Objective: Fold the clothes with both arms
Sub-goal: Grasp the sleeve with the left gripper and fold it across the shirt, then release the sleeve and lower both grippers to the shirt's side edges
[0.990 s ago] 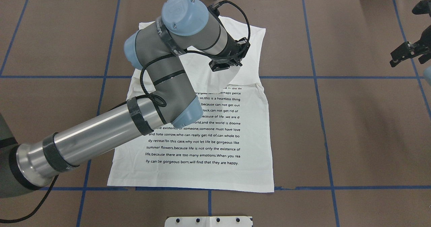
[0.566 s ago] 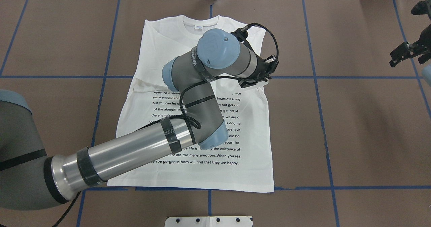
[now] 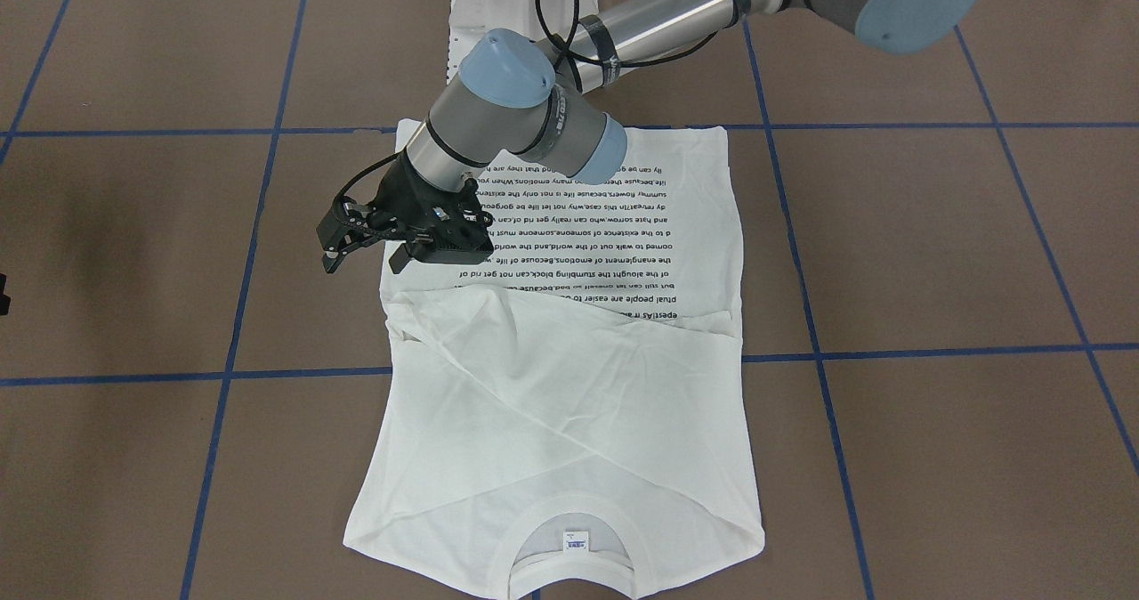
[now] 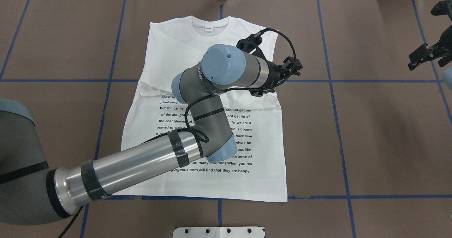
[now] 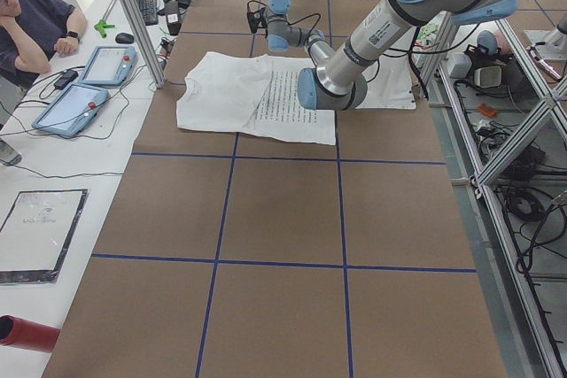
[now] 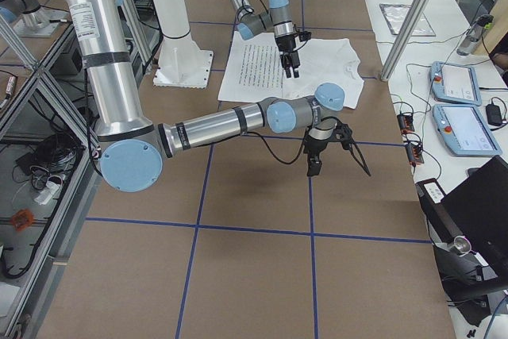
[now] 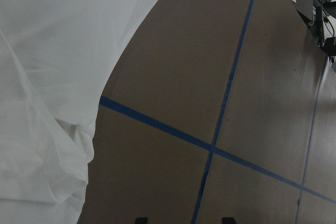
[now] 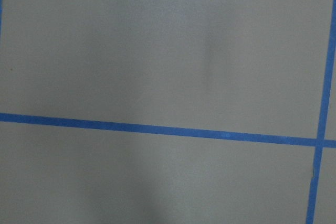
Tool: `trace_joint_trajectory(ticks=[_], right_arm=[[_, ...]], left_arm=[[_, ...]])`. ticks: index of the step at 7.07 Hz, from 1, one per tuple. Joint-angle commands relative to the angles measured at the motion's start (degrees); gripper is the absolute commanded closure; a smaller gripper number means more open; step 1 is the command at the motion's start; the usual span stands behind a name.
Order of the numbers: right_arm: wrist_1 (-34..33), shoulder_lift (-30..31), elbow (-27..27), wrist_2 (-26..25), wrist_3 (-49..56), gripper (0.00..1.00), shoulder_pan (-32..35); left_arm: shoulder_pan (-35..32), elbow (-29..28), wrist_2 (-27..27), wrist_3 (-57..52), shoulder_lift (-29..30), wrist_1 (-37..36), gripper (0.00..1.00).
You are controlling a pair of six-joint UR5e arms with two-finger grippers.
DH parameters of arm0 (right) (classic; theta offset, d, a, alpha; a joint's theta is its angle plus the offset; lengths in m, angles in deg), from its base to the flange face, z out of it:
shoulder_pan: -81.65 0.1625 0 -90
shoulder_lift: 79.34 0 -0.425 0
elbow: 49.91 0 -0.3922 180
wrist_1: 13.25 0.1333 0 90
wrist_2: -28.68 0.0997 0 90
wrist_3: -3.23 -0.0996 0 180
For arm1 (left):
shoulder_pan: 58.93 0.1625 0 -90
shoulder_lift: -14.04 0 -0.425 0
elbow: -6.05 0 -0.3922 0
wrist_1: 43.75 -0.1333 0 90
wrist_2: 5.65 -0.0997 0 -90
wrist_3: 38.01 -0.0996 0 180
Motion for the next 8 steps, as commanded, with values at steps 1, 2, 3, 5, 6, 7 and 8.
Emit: trace_joint_trajectory(ticks=[1, 2, 3, 5, 6, 7, 8], right_arm=[[3.9, 0.1, 0.1, 1.9, -0.8, 0.00, -0.3], [4.6, 0.0, -0.2, 2.0, -3.9, 0.00, -0.4], [6.7, -0.1, -0.3, 2.0, -6.8, 0.00, -1.6], [15.9, -0.3, -1.4, 1.4, -21.2, 0.00, -7.1], [17.6, -0.3, -3.1, 1.1, -25.1, 0.00, -10.2], [17.7, -0.4, -5.9, -1.6, -30.5, 0.00, -14.6], [17.7, -0.4, -9.4, -5.5, -37.7, 0.00, -19.8]], left_arm=[[-1.5, 0.3, 0.3, -1.2, -2.5, -1.6, 0.00], [-2.3, 1.0, 0.4, -5.5, -3.3, -3.6, 0.00], [-3.1, 1.0, 0.5, -11.2, -3.2, -7.3, 0.00], [-7.9, 5.6, 10.7, -19.1, -7.6, -13.3, 0.00], [-9.9, 13.4, 12.3, -22.7, -14.5, -14.5, 0.00], [-11.3, 20.3, 12.9, -26.8, -19.2, -19.6, 0.00], [-11.6, 27.9, 12.9, -30.7, -24.1, -24.9, 0.00]])
